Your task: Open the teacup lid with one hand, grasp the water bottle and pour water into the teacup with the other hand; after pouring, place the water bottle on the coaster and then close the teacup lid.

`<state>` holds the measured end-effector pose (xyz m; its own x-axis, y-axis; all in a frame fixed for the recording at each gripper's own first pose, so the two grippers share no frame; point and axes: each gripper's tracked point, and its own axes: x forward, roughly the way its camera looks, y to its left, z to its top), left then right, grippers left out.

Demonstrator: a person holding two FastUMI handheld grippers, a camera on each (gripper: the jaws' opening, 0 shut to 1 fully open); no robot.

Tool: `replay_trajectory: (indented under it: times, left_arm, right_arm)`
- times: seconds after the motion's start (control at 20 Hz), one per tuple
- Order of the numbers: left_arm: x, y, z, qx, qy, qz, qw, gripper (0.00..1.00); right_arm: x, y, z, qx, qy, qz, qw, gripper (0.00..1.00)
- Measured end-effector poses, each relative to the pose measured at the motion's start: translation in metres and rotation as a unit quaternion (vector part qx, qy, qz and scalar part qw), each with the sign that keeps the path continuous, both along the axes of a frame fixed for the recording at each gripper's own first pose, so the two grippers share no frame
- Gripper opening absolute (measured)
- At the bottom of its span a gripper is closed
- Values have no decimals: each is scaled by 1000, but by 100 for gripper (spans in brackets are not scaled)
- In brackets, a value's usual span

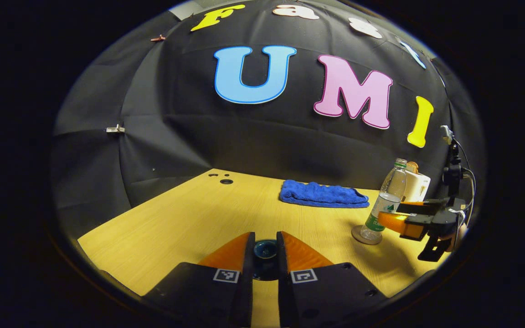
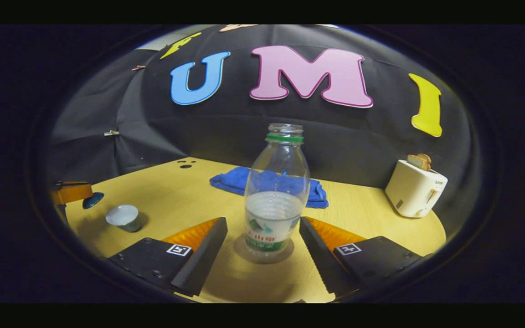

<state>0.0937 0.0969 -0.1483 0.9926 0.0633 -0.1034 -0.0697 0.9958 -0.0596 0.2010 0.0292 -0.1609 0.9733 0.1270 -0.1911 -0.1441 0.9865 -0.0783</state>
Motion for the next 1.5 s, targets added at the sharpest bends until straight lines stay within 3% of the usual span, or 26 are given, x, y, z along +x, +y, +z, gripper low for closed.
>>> replay_trajectory:
  times: [0.05,0.35,0.4,0.45,0.6,0.65,0.95,1.15,1.2,1.35,1.5]
  left_arm:
    - [4,-1,-3,-1,1,-2,1000,23]
    - [28,-16,-19,7,1,-17,1000,29]
    - [31,-18,-20,11,1,-19,1000,23]
    - [35,-20,-23,15,1,-24,1000,27]
    - [44,-26,-29,23,2,-30,999,23]
    - [46,-27,-31,25,3,-31,999,27]
    - [47,-28,-40,32,9,-36,999,27]
    - [43,-28,-34,36,9,-34,999,37]
    - [40,-27,-28,36,5,-31,999,51]
    - [24,-22,-3,35,2,-22,999,70]
    - [0,-18,34,34,-2,-8,999,95]
  right_arm:
    - [-7,-3,-2,0,4,-2,1000,98]
    - [-42,-12,-10,14,27,-20,999,96]
    - [-45,-14,-11,11,28,-24,999,98]
    - [-48,-15,-12,12,30,-24,999,96]
    - [-53,-13,-11,12,29,-19,999,98]
    - [-54,-12,-10,11,27,-17,999,96]
    - [-59,-18,-12,9,27,-25,999,98]
    - [-65,-21,-12,14,31,-29,999,98]
    - [-67,-21,-11,16,34,-30,999,96]
    - [-76,-23,1,33,40,-35,998,98]
    - [-88,-33,29,43,34,-48,997,98]
